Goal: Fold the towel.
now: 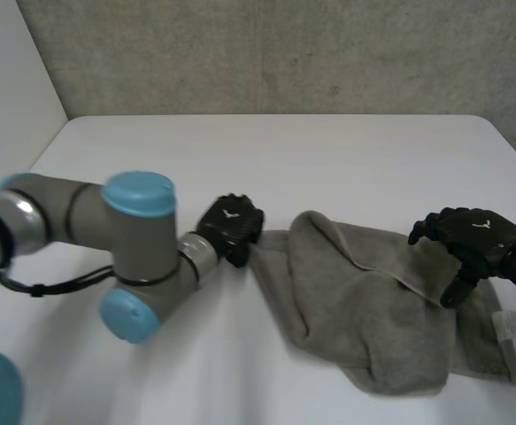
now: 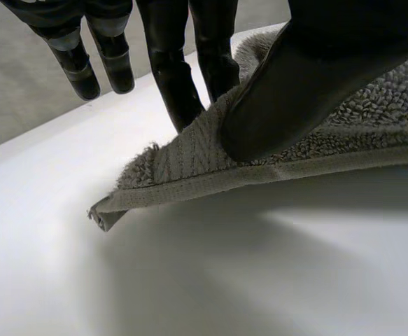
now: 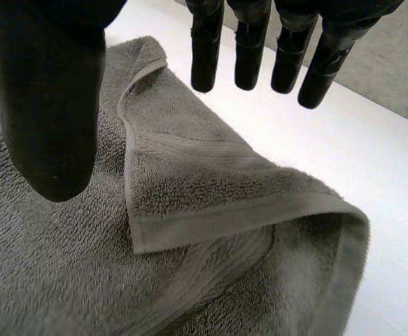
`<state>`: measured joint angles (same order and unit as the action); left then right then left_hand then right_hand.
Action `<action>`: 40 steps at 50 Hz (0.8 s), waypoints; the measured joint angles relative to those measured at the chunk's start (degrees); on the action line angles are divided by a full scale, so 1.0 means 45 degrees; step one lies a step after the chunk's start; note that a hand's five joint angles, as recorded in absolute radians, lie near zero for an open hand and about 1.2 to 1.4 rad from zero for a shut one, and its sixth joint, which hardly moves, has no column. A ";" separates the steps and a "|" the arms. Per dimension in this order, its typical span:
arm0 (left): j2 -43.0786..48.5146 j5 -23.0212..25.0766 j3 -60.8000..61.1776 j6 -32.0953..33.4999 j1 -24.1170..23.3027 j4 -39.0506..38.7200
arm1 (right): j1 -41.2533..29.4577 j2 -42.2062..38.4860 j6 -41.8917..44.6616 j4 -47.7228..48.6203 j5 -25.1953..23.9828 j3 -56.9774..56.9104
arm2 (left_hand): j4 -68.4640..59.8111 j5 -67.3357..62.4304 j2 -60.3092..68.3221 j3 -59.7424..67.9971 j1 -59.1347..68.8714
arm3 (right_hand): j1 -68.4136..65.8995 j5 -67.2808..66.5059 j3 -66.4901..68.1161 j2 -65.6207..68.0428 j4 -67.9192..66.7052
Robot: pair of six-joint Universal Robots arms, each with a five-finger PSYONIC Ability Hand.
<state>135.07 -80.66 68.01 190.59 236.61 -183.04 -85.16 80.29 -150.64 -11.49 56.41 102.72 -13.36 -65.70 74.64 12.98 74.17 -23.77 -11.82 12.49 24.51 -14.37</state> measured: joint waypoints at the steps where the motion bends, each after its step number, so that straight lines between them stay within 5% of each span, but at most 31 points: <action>1: -0.0391 -0.0006 0.0368 0.0011 0.0249 0.0023 | -0.0123 0.0007 -0.0118 0.0003 -0.0002 -0.0021 | 0.0000 0.0000 0.0000 0.0000 0.0003 | 0.0001 0.0000 0.0000 0.0000 0.0000; 12: -0.4031 0.0242 0.4564 0.0274 0.2945 0.0034 | -0.1773 -0.0001 -0.0858 0.0120 0.0099 -0.0190 | 0.0000 0.0000 0.0035 0.0000 0.0010 | 0.0014 0.0018 0.0000 -0.0001 0.0000; 19: -0.5257 0.1070 0.6837 0.1729 0.4326 -0.0018 | -0.3593 -0.0455 -0.1957 0.0779 0.0858 -0.0627 | 0.0000 0.0473 -0.0356 0.0000 -0.0305 | 0.0015 0.0019 0.0000 -0.0001 0.0000; 27: -0.5360 0.1509 0.7743 0.2456 0.4428 -0.0006 | -0.5778 -0.1501 -0.2910 0.1943 0.2277 -0.1669 | 0.0000 0.6111 -0.5824 0.0000 -0.5786 | 0.0015 0.0026 0.0000 -0.0001 0.0000; 40: -0.5727 0.1419 0.7704 0.2285 0.4332 0.0019 | -0.7967 -0.4999 -0.3064 0.2437 0.4185 -0.4589 | 0.0000 0.9267 -0.8635 0.0000 -0.8537 | 0.0014 -0.0017 0.0000 0.0000 0.0000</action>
<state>109.30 -74.27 102.68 200.87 256.11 -182.96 -121.01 57.80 -164.43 -0.52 75.25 82.07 -13.36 -24.00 35.78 12.98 35.75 -23.70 -11.89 12.49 24.51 -14.37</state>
